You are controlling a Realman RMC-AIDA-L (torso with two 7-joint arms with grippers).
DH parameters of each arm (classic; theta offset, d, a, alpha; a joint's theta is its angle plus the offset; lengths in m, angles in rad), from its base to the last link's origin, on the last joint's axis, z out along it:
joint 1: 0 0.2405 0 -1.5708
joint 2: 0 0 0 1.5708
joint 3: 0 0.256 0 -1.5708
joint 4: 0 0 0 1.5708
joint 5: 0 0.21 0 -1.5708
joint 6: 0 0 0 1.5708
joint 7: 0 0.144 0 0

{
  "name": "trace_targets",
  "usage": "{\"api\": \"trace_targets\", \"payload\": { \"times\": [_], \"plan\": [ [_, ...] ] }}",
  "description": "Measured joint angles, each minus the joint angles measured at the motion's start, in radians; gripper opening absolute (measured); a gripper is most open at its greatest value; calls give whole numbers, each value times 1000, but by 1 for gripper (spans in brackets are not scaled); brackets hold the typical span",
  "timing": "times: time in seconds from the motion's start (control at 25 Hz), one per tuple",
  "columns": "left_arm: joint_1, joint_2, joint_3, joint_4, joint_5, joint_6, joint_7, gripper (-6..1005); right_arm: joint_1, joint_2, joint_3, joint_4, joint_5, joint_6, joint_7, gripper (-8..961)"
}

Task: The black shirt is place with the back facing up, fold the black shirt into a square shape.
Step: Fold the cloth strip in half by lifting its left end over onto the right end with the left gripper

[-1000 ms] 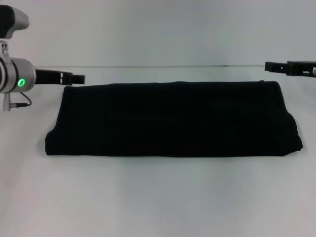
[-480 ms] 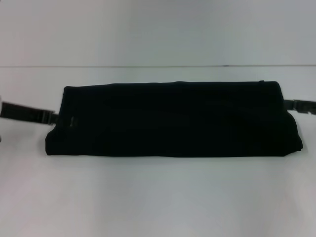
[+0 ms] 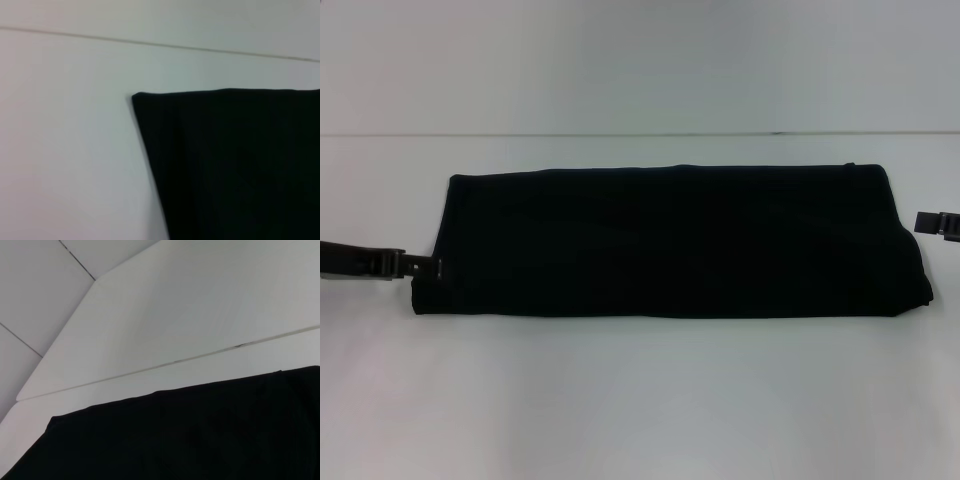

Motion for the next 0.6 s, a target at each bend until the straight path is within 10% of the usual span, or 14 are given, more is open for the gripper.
{"api": "trace_targets", "payload": {
  "times": [0.6],
  "plan": [
    [-7, -4, 8, -35, -11, 38, 78, 910, 0, 0, 0, 1, -1, 24, -6, 795]
  ]
}}
